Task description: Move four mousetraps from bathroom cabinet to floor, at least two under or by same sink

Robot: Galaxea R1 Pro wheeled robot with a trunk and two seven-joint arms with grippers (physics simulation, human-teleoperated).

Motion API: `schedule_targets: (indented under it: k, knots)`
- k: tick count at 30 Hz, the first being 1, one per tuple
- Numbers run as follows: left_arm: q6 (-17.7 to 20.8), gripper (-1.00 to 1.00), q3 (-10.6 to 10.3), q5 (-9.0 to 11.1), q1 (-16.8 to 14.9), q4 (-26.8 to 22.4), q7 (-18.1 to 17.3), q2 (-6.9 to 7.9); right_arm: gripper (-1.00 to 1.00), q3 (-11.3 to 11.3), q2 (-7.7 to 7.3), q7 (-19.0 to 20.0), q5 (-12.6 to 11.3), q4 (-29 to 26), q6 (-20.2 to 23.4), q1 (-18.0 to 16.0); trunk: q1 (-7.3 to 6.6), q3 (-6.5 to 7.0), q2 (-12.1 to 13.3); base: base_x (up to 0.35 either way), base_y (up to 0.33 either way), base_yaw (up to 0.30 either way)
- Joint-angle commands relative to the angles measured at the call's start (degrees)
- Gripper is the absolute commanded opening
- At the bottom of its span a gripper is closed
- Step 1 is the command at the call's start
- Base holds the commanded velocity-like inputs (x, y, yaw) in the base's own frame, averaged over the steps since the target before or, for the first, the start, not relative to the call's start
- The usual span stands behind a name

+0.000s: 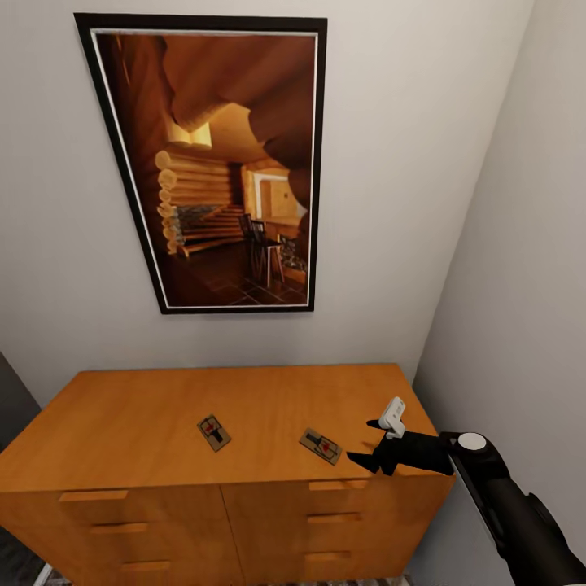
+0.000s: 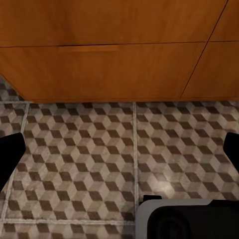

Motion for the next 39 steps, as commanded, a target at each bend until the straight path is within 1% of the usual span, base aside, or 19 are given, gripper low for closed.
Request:
schedule_targets:
  k: [1, 11, 21, 24, 29, 30, 31, 34, 39]
  knots:
    - [-0.2, 1.0, 0.2, 0.5, 0.0, 0.1, -0.6, 0.01, 1.0, 0.0, -0.03, 0.2, 0.3, -0.1, 0.3, -0.1, 0.03, -0.21, -0.1, 0.0, 0.0, 0.0]
    - [-0.2, 1.0, 0.2, 0.5, 0.0, 0.1, -0.6, 0.01, 1.0, 0.0, -0.12, 0.2, 0.3, -0.1, 0.3, -0.1, 0.03, -1.02, -0.1, 0.0, 0.0, 0.0]
    - [-0.2, 1.0, 0.2, 0.5, 0.0, 0.1, -0.6, 0.01, 1.0, 0.0, -0.03, 0.1, 0.3, -0.1, 0.0, -0.1, 0.03, -1.17, -0.1, 0.0, 0.0, 0.0]
    - [-0.2, 1.0, 0.2, 0.5, 0.0, 0.1, -0.6, 0.01, 1.0, 0.0, 0.02, 0.2, 0.0, -0.1, 0.0, -0.1, 0.03, -1.18, -0.1, 0.0, 0.0, 0.0]
    - [-0.2, 1.0, 0.1, 0.5, 0.0, 0.1, -0.6, 0.01, 1.0, 0.0, 0.04, 0.2, -1.9, -0.1, 0.0, -0.1, 0.03, -1.18, -0.1, 0.0, 0.0, 0.0]
    - [-0.2, 1.0, 0.2, 0.5, 0.0, 0.1, -0.6, 0.01, 1.0, 0.0, 0.04, 0.2, -2.5, -0.1, 0.0, -0.1, 0.03, -1.18, -0.1, 0.0, 0.0, 0.0]
    - [-0.2, 1.0, 0.1, 0.5, 0.0, 0.1, -0.6, 0.01, 1.0, 0.0, 0.04, 0.2, -3.6, -0.1, 0.0, -0.1, 0.03, -1.19, -0.1, 0.0, 0.0, 0.0]
    - [-0.2, 1.0, 0.2, 0.5, 0.0, 0.1, -0.6, 0.01, 1.0, 0.0, 0.05, 0.3, -5.2, -0.1, 0.1, -0.1, 0.03, -1.19, -0.1, 0.0, 0.0, 0.0]
    - [-0.2, 1.0, 0.2, 0.5, 0.0, 0.1, -0.6, 0.01, 1.0, 0.0, 0.05, 0.3, -6.9, 0.0, 0.1, -0.1, 0.03, -1.19, -0.1, 0.0, 0.0, 0.0]
